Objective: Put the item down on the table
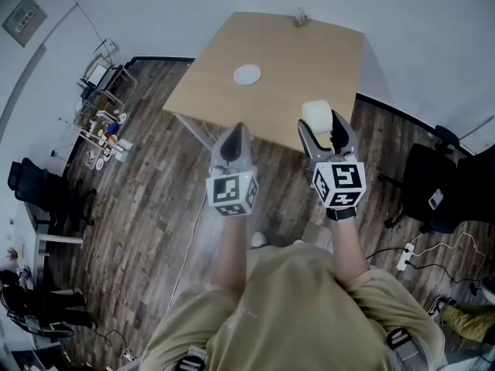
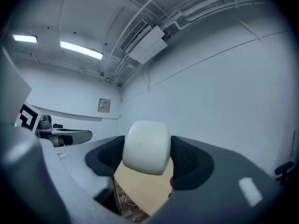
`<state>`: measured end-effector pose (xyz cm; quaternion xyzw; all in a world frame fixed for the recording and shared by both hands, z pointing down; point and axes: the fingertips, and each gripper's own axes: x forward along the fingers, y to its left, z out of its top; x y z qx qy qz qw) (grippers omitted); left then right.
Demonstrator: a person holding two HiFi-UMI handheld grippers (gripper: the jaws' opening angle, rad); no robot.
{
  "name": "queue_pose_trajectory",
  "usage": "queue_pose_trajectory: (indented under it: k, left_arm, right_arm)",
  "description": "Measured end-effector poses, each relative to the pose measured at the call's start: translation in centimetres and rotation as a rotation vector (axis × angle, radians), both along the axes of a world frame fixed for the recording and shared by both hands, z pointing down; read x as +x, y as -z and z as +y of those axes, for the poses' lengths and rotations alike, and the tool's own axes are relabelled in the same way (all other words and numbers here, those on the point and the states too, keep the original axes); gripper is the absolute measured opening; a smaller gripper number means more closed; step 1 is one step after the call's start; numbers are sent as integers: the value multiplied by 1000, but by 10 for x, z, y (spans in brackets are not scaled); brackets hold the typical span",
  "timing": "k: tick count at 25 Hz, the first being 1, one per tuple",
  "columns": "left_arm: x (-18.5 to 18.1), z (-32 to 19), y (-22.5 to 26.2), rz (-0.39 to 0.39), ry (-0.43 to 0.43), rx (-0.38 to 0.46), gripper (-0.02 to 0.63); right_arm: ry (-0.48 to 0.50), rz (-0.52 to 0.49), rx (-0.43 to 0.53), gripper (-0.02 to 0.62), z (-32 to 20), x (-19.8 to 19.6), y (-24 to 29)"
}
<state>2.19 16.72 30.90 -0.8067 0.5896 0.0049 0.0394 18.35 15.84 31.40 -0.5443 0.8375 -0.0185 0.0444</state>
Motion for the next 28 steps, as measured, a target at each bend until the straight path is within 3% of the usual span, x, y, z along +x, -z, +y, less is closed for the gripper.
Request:
queue_pose_trajectory:
  k: [15, 19, 25, 28]
  left_arm:
    - [44, 25, -13, -49, -19, -20, 2]
    - [33, 22, -26, -37, -13, -45, 3]
    - [1, -7, -32, 69, -1, -64, 2]
    - [-13, -32, -32, 72, -12, -55, 2]
  right_arm:
    - [-44, -95, 10, 316, 22, 48, -15]
    - [-119, -47, 6, 316, 19, 50, -25]
    - [-101, -32, 1, 316, -7, 26, -35]
    - [-98, -11, 4, 316, -29, 9, -35]
